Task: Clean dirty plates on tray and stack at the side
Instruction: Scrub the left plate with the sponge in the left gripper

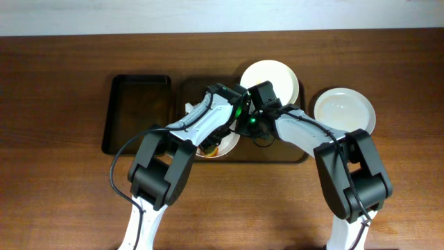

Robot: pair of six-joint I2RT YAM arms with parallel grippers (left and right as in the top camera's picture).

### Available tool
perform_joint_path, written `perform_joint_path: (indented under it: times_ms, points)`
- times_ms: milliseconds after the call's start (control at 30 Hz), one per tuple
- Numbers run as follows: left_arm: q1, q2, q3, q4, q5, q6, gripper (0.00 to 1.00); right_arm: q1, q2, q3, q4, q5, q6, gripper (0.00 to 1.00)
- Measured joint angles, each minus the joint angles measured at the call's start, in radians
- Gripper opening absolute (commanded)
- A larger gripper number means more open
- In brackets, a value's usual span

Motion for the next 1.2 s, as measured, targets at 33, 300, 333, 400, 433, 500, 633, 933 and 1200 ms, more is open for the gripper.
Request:
perform_joint_path:
  times_ms: [33, 300, 333, 400, 433, 500, 633, 933, 1200]
  points:
    - [0.004, -0.002, -0.003, 0.024, -0.014, 0.001, 0.00, 0.000, 0.000, 0.000, 0.000, 0.000, 0.000, 0.04]
    - [0.161, -0.017, 0.000, 0.342, 0.092, 0.355, 0.00, 0.000, 0.002, 0.000, 0.006, 0.003, -0.001, 0.04]
    - [0.171, -0.018, 0.000, 0.344, 0.122, 0.395, 0.00, 0.000, 0.002, 0.000, 0.006, 0.003, -0.005, 0.04]
    - [0.198, -0.023, 0.000, 0.341, 0.233, 0.539, 0.00, 0.000, 0.002, 0.000, 0.007, 0.003, -0.011, 0.04]
    - [0.215, -0.023, 0.002, 0.326, 0.299, 0.610, 0.00, 0.000, 0.002, 0.000, 0.008, 0.003, -0.011, 0.04]
    - [0.228, -0.021, 0.009, 0.248, 0.443, 0.748, 0.00, 0.000, 0.002, 0.000, 0.008, 0.003, -0.012, 0.04]
    - [0.214, -0.010, 0.002, 0.092, 0.596, 0.886, 0.00, 0.000, 0.002, 0.000, 0.008, 0.003, -0.014, 0.04]
    - [0.201, -0.007, 0.000, 0.098, 0.587, 0.353, 0.00, 0.000, 0.002, 0.000, 0.008, 0.004, -0.014, 0.04]
    - [0.193, -0.008, 0.005, 0.000, 0.491, 0.053, 0.00, 0.000, 0.002, 0.000, 0.008, 0.008, -0.014, 0.04]
